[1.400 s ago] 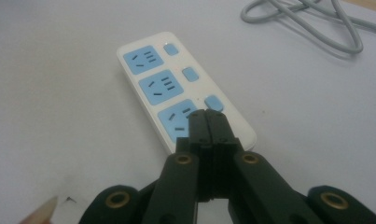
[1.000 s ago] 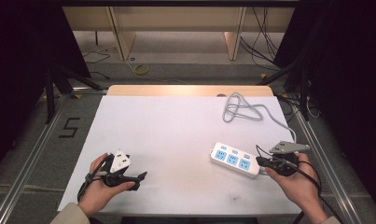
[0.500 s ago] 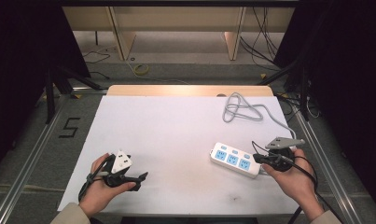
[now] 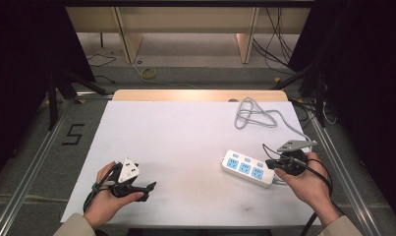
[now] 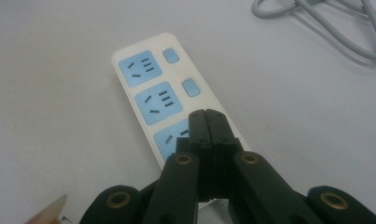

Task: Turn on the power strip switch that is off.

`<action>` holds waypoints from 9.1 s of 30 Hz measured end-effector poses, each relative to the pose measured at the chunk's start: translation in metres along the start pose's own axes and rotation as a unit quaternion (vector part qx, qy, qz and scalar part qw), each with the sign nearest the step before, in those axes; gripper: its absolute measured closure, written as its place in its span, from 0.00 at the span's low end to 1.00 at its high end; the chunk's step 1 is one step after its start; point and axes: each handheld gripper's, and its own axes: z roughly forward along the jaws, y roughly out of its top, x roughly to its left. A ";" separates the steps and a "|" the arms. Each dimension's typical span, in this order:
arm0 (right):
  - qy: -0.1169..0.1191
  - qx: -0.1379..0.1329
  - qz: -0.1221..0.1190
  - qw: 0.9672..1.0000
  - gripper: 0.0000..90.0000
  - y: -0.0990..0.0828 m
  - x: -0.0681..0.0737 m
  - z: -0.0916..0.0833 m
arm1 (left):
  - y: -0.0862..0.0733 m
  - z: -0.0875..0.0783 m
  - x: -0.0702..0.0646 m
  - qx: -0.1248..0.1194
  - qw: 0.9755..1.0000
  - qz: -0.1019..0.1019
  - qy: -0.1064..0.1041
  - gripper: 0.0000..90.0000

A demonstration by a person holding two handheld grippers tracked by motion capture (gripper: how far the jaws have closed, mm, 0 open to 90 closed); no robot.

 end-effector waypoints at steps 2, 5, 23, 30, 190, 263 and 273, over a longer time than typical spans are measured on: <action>0.001 0.004 -0.001 1.000 1.00 0.001 0.000 0.000 | 0.000 0.000 0.000 0.000 1.000 0.000 0.000 0.17; 0.002 0.009 -0.004 1.000 1.00 0.003 0.000 0.001 | 0.000 0.000 -0.001 0.002 1.000 -0.001 -0.001 0.17; 0.006 0.024 0.000 1.000 1.00 0.013 -0.002 0.005 | 0.001 0.001 -0.001 0.001 1.000 0.002 -0.002 0.17; 0.005 0.032 -0.001 0.999 1.00 0.017 -0.004 0.008 | 0.001 0.001 0.000 0.003 1.000 0.005 -0.003 0.17; 0.014 0.179 -0.004 0.984 1.00 0.038 -0.018 0.069 | 0.003 0.004 -0.004 0.005 1.000 0.011 -0.012 0.17; 0.018 0.149 0.027 0.988 1.00 0.029 -0.021 0.066 | 0.004 0.005 -0.005 0.001 1.000 0.007 -0.015 0.17; 0.017 0.137 0.024 0.990 1.00 0.028 -0.020 0.065 | 0.004 0.005 -0.005 0.001 1.000 0.006 -0.015 0.17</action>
